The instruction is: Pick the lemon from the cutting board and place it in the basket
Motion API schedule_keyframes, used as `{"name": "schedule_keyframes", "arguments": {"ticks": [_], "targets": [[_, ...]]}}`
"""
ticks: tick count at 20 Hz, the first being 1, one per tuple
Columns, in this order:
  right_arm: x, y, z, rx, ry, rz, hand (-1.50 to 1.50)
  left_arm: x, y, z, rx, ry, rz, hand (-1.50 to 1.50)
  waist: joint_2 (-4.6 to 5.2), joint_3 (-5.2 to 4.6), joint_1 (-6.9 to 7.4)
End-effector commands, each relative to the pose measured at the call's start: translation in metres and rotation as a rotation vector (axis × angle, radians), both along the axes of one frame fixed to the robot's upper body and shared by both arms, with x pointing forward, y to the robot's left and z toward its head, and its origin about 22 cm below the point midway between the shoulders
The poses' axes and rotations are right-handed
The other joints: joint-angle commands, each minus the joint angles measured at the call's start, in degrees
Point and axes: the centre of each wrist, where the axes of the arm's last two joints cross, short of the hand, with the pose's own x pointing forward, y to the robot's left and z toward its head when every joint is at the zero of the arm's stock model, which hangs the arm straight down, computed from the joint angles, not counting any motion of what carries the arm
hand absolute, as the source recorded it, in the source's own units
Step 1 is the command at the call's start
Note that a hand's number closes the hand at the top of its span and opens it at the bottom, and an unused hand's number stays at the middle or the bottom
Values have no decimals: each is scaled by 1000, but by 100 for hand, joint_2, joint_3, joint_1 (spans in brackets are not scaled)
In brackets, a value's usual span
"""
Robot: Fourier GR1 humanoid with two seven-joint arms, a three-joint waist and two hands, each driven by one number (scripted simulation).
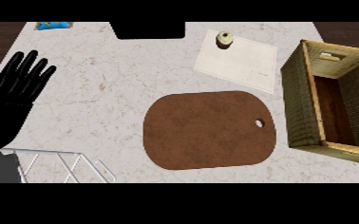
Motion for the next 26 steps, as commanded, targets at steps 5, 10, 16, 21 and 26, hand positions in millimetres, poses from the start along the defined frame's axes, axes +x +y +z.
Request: {"name": "schedule_keyframes", "arguments": {"ticks": [5, 10, 16, 21, 26], "targets": [[14, -50, -11, 117, -128, -86, -150, -6, 0, 18, 320, 86, 111, 0, 30, 91, 80], [20, -66, -25, 27, -107, -67, -150, 3, -6, 26, 334, 54, 110, 0, 58, 84, 71], [25, -76, -5, 75, -193, 7, -150, -6, -13, 12, 330, 93, 89, 0, -6, 73, 129], [26, -95, 9, 233, -258, -5, -150, -1, -14, 21, 324, 72, 108, 0, -23, 71, 77], [17, -133, 1, 391, -215, -25, -150, -3, -7, 12, 307, 85, 115, 0, -9, 76, -36]]}}
